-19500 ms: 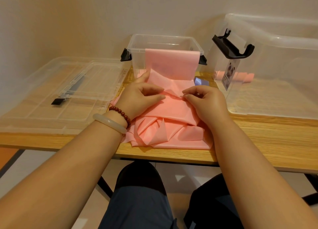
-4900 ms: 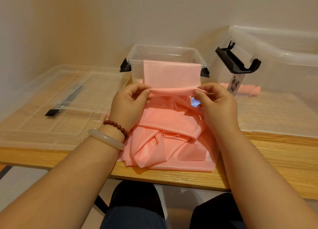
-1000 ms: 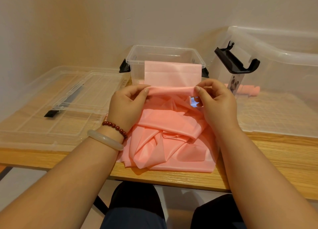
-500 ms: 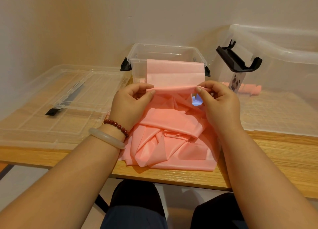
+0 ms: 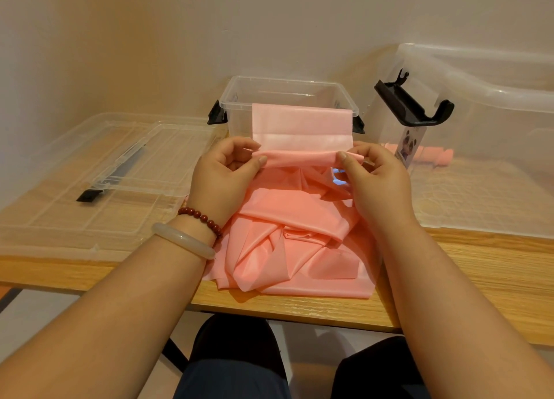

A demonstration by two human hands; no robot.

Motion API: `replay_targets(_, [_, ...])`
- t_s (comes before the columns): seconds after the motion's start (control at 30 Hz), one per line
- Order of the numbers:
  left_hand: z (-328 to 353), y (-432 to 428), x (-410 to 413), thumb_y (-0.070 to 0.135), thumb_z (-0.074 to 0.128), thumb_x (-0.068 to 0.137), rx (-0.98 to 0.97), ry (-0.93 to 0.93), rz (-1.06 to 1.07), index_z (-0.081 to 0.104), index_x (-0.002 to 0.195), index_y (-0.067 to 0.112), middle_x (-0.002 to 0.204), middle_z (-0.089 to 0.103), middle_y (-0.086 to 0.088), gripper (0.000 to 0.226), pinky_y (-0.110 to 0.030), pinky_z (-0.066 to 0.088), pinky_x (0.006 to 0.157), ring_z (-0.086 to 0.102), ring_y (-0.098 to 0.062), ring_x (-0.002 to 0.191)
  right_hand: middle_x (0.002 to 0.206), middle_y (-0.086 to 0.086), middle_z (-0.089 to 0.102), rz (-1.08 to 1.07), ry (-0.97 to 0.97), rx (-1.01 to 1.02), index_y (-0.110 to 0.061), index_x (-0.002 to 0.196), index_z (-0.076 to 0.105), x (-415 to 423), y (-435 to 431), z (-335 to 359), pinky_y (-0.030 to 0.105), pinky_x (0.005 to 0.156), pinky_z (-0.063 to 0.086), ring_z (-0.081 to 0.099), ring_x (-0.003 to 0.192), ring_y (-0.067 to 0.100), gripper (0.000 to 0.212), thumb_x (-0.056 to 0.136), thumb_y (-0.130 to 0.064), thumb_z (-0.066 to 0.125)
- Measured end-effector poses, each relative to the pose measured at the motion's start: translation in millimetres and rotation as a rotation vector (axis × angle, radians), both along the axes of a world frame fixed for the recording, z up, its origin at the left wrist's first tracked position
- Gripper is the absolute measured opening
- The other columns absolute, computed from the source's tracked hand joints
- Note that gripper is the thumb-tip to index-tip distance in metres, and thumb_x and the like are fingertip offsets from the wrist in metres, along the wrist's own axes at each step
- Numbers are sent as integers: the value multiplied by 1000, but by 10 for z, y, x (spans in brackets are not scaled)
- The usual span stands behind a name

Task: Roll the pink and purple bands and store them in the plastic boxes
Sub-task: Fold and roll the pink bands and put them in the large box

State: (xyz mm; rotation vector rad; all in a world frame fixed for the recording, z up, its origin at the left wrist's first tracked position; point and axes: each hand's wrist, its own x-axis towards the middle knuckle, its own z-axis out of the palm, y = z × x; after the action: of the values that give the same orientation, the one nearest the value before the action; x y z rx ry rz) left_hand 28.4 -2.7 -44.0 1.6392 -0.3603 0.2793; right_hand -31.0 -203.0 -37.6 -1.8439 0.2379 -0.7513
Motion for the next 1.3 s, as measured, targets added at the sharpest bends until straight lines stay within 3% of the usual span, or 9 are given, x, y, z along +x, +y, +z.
replay_targets(0.1, [13, -7, -20, 3, 66, 88, 1, -17, -20, 64, 93, 22, 88, 65, -16, 20, -17, 51, 68, 66, -9, 73, 89, 3, 70, -15, 11, -5, -26, 80, 64, -23, 14, 25, 42, 72, 61, 71, 76, 13, 13, 91, -20, 67])
replay_targets(0.17, [30, -20, -51, 1, 63, 89, -5, -20, -37, 67, 92, 18, 84, 66, -5, 19, -12, 49, 65, 63, 0, 67, 91, 4, 67, 2, 10, 13, -28, 82, 61, -41, 30, 39, 44, 63, 61, 70, 75, 16, 16, 90, -17, 68])
replay_targets(0.3, [35, -9, -65, 6, 67, 87, -3, 16, -38, 71, 95, 23, 85, 70, 2, 19, -17, 53, 72, 66, -2, 73, 87, 5, 63, 26, -18, 40, -29, 81, 61, -60, 55, 73, 30, 50, 56, 66, 65, 11, 22, 90, -11, 68])
replay_targets(0.43, [22, -4, -62, 9, 72, 84, 55, 9, -17, 69, 101, 28, 88, 69, 9, 25, -17, 53, 79, 62, 2, 79, 89, 3, 70, 32, 0, 45, -23, 87, 71, -58, 25, 68, 20, 59, 53, 67, 72, 10, 7, 86, -17, 73])
replay_targets(0.53, [24, 5, -44, 9, 69, 86, 68, -13, 9, 70, 100, 27, 89, 68, 11, 22, -19, 53, 81, 64, -1, 83, 98, -2, 69, 52, 43, -25, -22, 100, 71, -74, 14, 53, 21, 69, 53, 65, 83, 6, 18, 82, -21, 77])
replay_targets(0.73, [10, 4, -25, 9, 68, 87, 74, -28, -12, 70, 98, 24, 91, 69, 8, 19, -23, 53, 84, 64, -7, 87, 103, 9, 64, 87, 26, 27, -20, 98, 66, -86, 52, 84, 11, 47, 47, 61, 68, -5, 12, 94, -10, 63])
replay_targets(0.93, [14, -6, -29, 7, 68, 87, 58, -22, -20, 69, 104, 20, 91, 69, 6, 21, -17, 52, 80, 64, -1, 82, 98, 4, 67, 100, 45, 15, -34, 103, 62, -67, 60, 58, 13, 48, 48, 66, 80, 11, 21, 98, -15, 56])
replay_targets(1.13, [16, -6, -33, 13, 68, 88, 33, -4, -8, 71, 91, 24, 81, 71, 5, 12, -15, 52, 72, 64, -2, 74, 91, 11, 67, 85, 25, 82, -20, 96, 65, -91, 95, 99, 13, 45, 47, 63, 65, 0, 14, 100, -13, 53])
replay_targets(1.3, [33, -6, -58, 9, 62, 92, -26, 56, -23, 71, 98, 17, 85, 71, 1, 14, -15, 52, 71, 66, -1, 74, 90, 4, 72, 71, 54, 157, -17, 96, 66, -92, 96, 91, 25, 45, 53, 72, 74, 12, 12, 99, -20, 55])
